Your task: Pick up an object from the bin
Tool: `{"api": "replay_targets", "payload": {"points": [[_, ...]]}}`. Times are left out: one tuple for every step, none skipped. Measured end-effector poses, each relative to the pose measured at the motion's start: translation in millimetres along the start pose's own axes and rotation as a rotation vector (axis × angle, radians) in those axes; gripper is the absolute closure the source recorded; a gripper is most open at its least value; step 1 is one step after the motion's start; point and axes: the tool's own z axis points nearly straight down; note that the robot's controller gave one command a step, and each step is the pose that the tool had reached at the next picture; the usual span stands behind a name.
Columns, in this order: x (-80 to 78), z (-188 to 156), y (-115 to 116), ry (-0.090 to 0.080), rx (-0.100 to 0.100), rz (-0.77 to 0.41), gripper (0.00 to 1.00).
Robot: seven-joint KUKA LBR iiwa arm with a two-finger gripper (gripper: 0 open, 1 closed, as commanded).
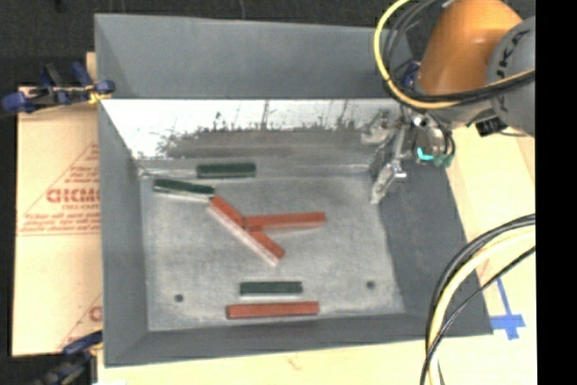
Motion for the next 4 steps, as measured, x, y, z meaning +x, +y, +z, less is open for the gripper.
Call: {"api": "replay_targets", "payload": {"points": [[-1.9, -5, 0, -0.008, 0.001, -0.002, 0.00], [16.7, 77, 41, -0.010, -0.001, 0.127, 1.00], [16.6, 77, 41, -0.010, -0.001, 0.126, 1.00], [23.5, 44, 40, -0.001, -0.001, 0.133, 1.00]]}}
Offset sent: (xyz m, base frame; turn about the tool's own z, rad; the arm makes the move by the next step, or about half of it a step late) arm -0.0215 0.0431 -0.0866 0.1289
